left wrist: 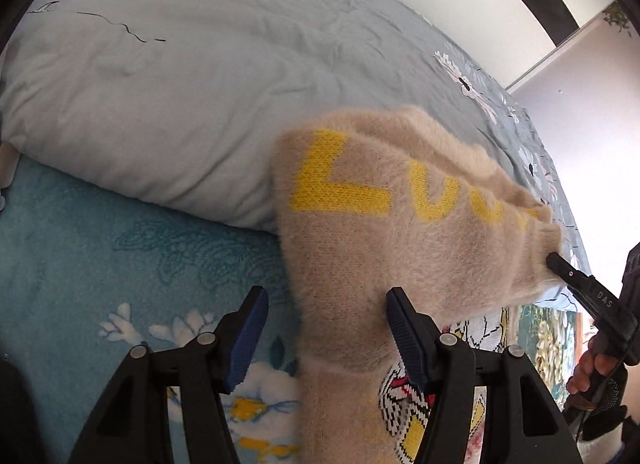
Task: Fold clothes
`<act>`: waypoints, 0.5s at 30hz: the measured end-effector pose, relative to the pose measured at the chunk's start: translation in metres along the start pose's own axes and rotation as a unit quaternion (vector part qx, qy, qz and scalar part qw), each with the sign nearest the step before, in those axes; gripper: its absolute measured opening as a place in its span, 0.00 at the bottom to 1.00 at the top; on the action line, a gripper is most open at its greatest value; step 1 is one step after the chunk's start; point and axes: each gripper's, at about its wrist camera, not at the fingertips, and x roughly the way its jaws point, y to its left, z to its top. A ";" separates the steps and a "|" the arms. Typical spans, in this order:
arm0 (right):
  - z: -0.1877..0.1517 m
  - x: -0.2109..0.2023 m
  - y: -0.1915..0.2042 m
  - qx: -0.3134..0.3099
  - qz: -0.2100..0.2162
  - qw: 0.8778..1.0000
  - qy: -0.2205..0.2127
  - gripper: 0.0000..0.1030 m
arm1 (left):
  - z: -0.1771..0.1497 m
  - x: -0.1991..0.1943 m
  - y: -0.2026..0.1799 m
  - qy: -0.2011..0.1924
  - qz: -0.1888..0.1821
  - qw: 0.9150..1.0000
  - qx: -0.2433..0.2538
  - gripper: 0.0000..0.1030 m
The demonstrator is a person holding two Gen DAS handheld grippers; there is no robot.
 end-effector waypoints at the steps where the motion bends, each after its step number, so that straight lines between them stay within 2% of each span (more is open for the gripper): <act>1: -0.001 0.001 -0.003 0.005 -0.001 1.000 0.001 0.10 | 0.000 0.001 -0.001 0.000 0.000 1.000 0.001 0.63; 10: -0.006 0.013 -0.035 0.048 -0.008 0.999 0.012 0.09 | 0.002 0.021 -0.003 0.014 0.000 1.000 0.010 0.66; 15: -0.004 0.011 -0.037 0.053 -0.005 0.998 0.017 0.10 | 0.004 0.020 -0.001 0.018 -0.015 1.000 0.008 0.66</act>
